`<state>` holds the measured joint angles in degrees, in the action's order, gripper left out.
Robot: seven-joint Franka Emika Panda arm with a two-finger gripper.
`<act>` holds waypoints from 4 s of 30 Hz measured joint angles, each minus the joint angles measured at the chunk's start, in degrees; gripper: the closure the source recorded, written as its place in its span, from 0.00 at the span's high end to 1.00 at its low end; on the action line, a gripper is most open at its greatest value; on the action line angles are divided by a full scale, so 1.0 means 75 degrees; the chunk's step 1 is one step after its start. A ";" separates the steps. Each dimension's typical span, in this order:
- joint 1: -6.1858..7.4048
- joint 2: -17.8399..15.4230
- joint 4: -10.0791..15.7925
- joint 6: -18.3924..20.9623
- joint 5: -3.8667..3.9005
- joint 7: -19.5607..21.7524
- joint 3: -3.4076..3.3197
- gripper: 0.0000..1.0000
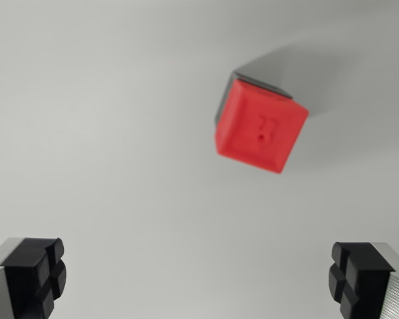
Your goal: Destack cube
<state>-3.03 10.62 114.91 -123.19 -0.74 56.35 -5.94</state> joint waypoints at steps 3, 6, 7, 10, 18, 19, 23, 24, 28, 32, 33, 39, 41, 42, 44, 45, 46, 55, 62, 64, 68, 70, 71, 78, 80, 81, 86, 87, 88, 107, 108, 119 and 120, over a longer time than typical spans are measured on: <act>-0.0018 0.0054 0.0141 -0.0232 -0.0031 0.0228 -0.0067 1.00; -0.0036 0.0118 0.0246 -0.0437 -0.0067 0.0424 -0.0127 1.00; -0.0045 0.0150 0.0297 -0.0532 -0.0084 0.0514 -0.0155 1.00; -0.0072 0.0247 0.0425 -0.0797 -0.0134 0.0760 -0.0231 1.00; -0.0147 0.0520 0.0716 -0.1469 -0.0291 0.1396 -0.0418 1.00; -0.0160 0.0565 0.0737 -0.1538 -0.0305 0.1433 -0.0435 1.00; -0.0176 0.0741 0.0793 -0.1785 -0.0358 0.1451 -0.0441 1.00; -0.0176 0.0802 0.0807 -0.1862 -0.0374 0.1451 -0.0436 1.00; -0.0175 0.1052 0.0847 -0.2136 -0.0435 0.1436 -0.0418 1.00; -0.0179 0.1323 0.0876 -0.2421 -0.0512 0.1398 -0.0401 1.00; -0.0181 0.1380 0.0881 -0.2489 -0.0532 0.1386 -0.0396 1.00; -0.0194 0.1706 0.0887 -0.2820 -0.0626 0.1322 -0.0369 1.00; -0.0198 0.1792 0.0887 -0.2905 -0.0653 0.1306 -0.0360 1.00; -0.0202 0.1863 0.0887 -0.2968 -0.0673 0.1295 -0.0352 1.00; -0.0210 0.1969 0.0886 -0.3075 -0.0707 0.1276 -0.0336 1.00; -0.0215 0.2023 0.0884 -0.3124 -0.0720 0.1266 -0.0328 1.00; -0.0222 0.2071 0.0882 -0.3169 -0.0730 0.1256 -0.0320 1.00; -0.0268 0.2398 0.0842 -0.3457 -0.0813 0.1191 -0.0259 1.00; -0.0293 0.2498 0.0819 -0.3533 -0.0833 0.1177 -0.0229 1.00; -0.0295 0.2506 0.0817 -0.3538 -0.0834 0.1176 -0.0227 0.00; -0.0295 0.2506 0.0814 -0.3539 -0.0834 0.1176 -0.0227 0.00; -0.0295 0.2506 0.0813 -0.3539 -0.0834 0.1176 -0.0227 0.00; -0.0295 0.2506 0.0813 -0.3540 -0.0834 0.1176 -0.0227 0.00; -0.0295 0.2506 0.0813 -0.3540 -0.0835 0.1175 -0.0226 0.00; -0.0295 0.2506 0.0813 -0.3540 -0.0835 0.1175 -0.0226 0.00; -0.0295 0.2506 0.0813 -0.3540 -0.0835 0.1175 -0.0226 0.00; -0.0295 0.2506 0.0813 -0.3540 -0.0835 0.1175 -0.0226 0.00; -0.0295 0.2506 0.0813 -0.3540 -0.0835 0.1175 -0.0226 0.00; -0.0295 0.2506 0.0813 -0.3540 -0.0835 0.1175 -0.0226 0.00; -0.0286 0.2344 0.0831 -0.3424 -0.0829 0.1181 -0.0243 0.00; -0.0284 0.2310 0.0835 -0.3395 -0.0826 0.1183 -0.0247 0.00; -0.0223 0.1893 0.0882 -0.3043 -0.0762 0.1225 -0.0327 0.00; -0.0217 0.1843 0.0885 -0.3001 -0.0754 0.1231 -0.0335 0.00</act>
<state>-4.65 24.44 121.55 -145.70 -6.39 65.58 -8.45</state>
